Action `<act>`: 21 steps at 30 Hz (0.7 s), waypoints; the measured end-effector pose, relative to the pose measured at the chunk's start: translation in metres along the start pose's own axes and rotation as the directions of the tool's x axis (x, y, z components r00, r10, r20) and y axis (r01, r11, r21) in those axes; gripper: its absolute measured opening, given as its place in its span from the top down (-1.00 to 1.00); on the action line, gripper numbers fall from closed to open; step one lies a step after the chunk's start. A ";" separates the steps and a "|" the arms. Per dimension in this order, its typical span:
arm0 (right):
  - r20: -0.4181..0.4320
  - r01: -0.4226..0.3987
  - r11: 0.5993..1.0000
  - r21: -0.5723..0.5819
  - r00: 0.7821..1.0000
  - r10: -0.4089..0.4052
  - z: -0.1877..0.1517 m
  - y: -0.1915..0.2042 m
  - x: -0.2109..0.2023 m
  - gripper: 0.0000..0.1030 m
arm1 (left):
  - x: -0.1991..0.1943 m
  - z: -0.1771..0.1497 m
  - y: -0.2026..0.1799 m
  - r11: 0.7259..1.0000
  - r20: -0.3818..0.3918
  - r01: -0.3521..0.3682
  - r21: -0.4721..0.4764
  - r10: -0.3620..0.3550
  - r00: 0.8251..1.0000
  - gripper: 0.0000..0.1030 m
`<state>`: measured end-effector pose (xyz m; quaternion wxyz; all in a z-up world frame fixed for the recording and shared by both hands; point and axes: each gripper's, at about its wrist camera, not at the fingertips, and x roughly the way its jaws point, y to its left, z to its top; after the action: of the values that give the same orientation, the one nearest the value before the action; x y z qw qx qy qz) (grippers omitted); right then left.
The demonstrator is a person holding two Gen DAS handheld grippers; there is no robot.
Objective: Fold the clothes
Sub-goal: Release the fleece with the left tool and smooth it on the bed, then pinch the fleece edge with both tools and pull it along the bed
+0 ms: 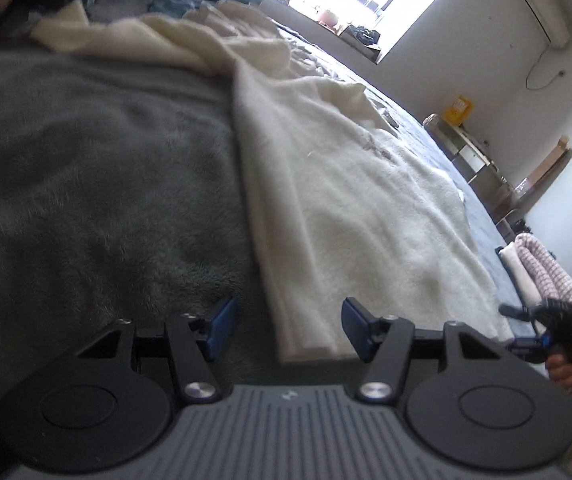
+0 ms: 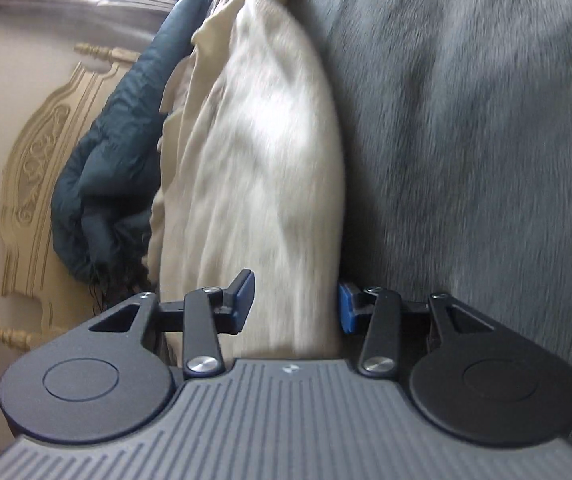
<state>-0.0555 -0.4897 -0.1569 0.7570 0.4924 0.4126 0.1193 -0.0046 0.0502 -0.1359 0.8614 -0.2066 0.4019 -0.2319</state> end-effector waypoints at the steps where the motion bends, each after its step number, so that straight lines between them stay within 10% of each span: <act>1: -0.001 0.002 1.000 -0.005 1.000 -0.002 -0.002 0.000 -0.002 0.20 | 0.002 0.000 0.002 1.000 0.010 0.018 -0.011 -0.018 1.000 -0.20; 11: 0.069 0.080 0.994 -0.078 0.995 -0.074 -0.010 0.009 0.007 0.79 | 0.012 -0.012 -0.007 1.000 0.069 0.030 -0.002 -0.030 0.997 0.76; 21: 0.194 0.093 0.968 -0.233 0.980 -0.047 -0.061 0.055 -0.039 0.89 | -0.060 -0.001 -0.001 0.993 0.123 0.108 -0.058 -0.100 0.987 0.82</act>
<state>-0.1130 -0.4468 -0.1010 0.8501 0.3910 0.3397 0.0948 -0.0399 0.0831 -0.1008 0.8636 -0.2683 0.3455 -0.2506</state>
